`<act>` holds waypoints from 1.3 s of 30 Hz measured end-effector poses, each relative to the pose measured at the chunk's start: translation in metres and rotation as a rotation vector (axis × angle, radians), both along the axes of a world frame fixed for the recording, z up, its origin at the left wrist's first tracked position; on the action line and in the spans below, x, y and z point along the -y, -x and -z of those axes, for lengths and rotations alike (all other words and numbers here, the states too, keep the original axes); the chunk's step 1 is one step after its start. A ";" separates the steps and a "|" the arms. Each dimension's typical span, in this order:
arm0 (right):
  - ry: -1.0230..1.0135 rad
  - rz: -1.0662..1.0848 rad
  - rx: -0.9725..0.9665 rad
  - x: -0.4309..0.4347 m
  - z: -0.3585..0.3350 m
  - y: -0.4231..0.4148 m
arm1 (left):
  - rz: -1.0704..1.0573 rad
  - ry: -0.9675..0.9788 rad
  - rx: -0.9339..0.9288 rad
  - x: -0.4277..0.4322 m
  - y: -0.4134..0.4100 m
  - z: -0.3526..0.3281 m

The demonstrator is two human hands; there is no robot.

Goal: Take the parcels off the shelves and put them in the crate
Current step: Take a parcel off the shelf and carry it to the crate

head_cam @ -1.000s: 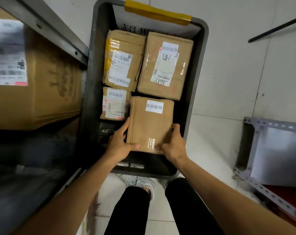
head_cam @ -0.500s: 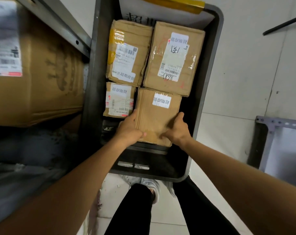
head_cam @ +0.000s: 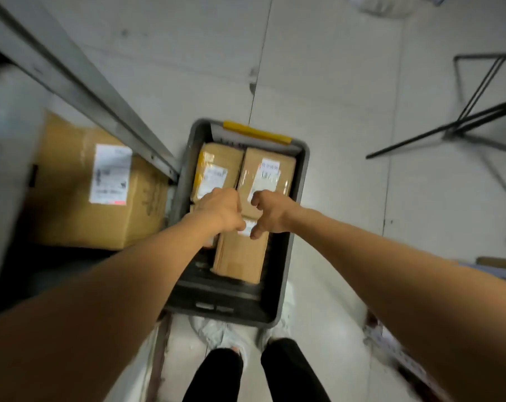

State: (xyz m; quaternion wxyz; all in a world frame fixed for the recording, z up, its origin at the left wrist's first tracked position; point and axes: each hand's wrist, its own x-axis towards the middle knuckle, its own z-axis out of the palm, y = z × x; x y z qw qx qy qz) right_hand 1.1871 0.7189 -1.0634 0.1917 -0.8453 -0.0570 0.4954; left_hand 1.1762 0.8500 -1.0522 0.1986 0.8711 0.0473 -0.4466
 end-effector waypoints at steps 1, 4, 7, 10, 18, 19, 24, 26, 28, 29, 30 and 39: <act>-0.005 -0.055 0.029 -0.001 -0.027 -0.010 | 0.043 -0.028 0.035 -0.002 -0.010 -0.028; -0.011 -0.182 0.132 -0.004 -0.122 -0.041 | 0.142 -0.115 0.168 -0.008 -0.045 -0.125; 0.022 -0.241 0.295 -0.003 -0.234 -0.072 | 0.181 -0.177 0.286 -0.009 -0.079 -0.239; 0.036 -0.230 0.439 0.006 -0.357 -0.099 | 0.195 -0.184 0.437 -0.004 -0.104 -0.357; 0.105 -0.243 0.916 0.019 -0.651 -0.125 | 0.135 -0.208 0.935 0.001 -0.115 -0.646; 0.110 -0.262 0.962 0.018 -0.678 -0.124 | 0.116 -0.212 0.971 -0.001 -0.110 -0.672; 0.109 -0.400 1.072 0.005 -0.767 -0.104 | 0.024 -0.280 1.033 -0.013 -0.070 -0.747; 0.073 -0.469 1.090 0.000 -0.787 -0.091 | -0.022 -0.315 1.024 -0.016 -0.048 -0.762; 0.030 -0.533 1.097 -0.005 -0.799 -0.076 | -0.077 -0.343 0.995 -0.017 -0.026 -0.775; 0.010 -0.564 1.095 -0.007 -0.803 -0.067 | -0.109 -0.351 0.979 -0.017 -0.014 -0.781; -0.006 -0.601 1.091 -0.009 -0.806 -0.058 | -0.141 -0.356 0.968 -0.016 -0.001 -0.786; -0.144 -0.802 1.071 -0.028 -0.829 0.044 | -0.402 -0.489 0.854 -0.029 0.149 -0.822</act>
